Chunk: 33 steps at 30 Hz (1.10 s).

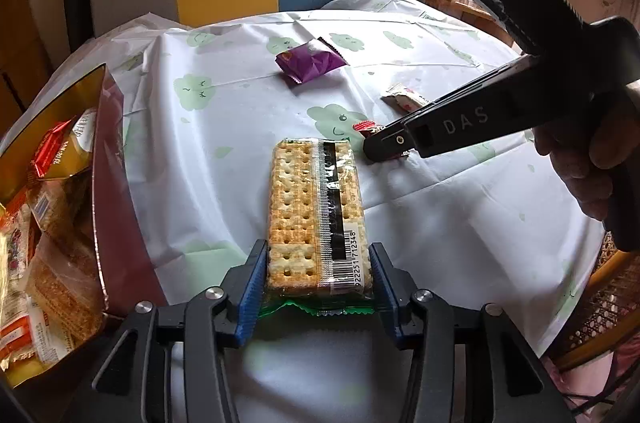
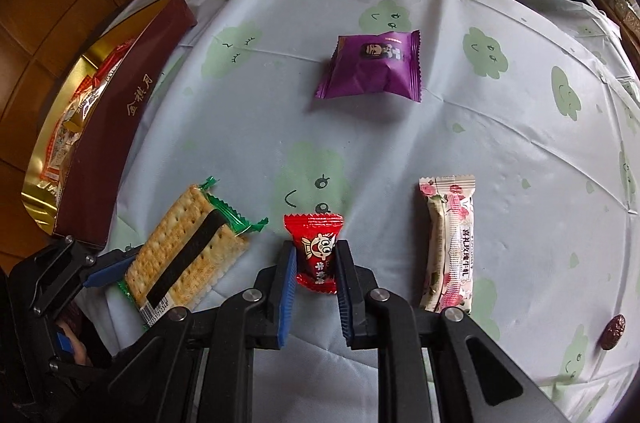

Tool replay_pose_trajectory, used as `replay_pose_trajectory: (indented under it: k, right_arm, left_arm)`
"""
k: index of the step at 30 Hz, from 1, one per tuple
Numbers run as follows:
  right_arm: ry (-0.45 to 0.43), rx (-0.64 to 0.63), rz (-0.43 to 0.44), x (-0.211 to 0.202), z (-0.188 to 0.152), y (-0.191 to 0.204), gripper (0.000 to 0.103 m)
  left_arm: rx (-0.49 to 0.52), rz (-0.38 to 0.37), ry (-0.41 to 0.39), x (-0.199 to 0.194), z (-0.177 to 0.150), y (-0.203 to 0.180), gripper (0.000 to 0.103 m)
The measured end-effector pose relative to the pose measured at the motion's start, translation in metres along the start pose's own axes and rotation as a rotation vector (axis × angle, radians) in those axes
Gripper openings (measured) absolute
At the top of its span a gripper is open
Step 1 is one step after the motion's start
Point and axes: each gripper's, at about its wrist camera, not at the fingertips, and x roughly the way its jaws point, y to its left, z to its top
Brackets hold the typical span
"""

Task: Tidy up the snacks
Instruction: 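Grasp the small red candy packet with the right tool while the left tool holds the cracker, then lower the cracker biscuit into the gold box and open the left tool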

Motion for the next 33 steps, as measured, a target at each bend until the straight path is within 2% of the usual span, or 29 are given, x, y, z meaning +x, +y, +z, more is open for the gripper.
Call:
replay_pose_trajectory:
  k: [4, 14, 17, 22, 26, 33]
  right_arm:
    - [-0.003, -0.025, -0.011, 0.000, -0.005, -0.003, 0.019]
    - [-0.004, -0.036, -0.019, 0.007, -0.002, 0.013, 0.019]
    - [-0.009, -0.048, -0.030, 0.006, -0.004, 0.017, 0.019]
    - [-0.011, -0.062, -0.041, 0.008, -0.006, 0.023, 0.019]
    - [-0.014, -0.074, -0.050, 0.009, -0.008, 0.028, 0.019]
    - [-0.015, -0.077, -0.050, 0.009, -0.008, 0.028, 0.019]
  left_arm:
    - [-0.033, -0.015, 0.004, -0.006, 0.002, 0.003, 0.048]
    - [-0.038, -0.036, -0.089, -0.051, 0.005, 0.004, 0.048]
    - [-0.065, -0.039, -0.119, -0.065, 0.008, 0.011, 0.048]
    - [-0.183, -0.034, -0.171, -0.095, 0.016, 0.047, 0.049]
    - [-0.308, 0.016, -0.189, -0.109, 0.017, 0.090, 0.049]
    - [-0.547, 0.199, -0.100, -0.102, 0.008, 0.178, 0.049]
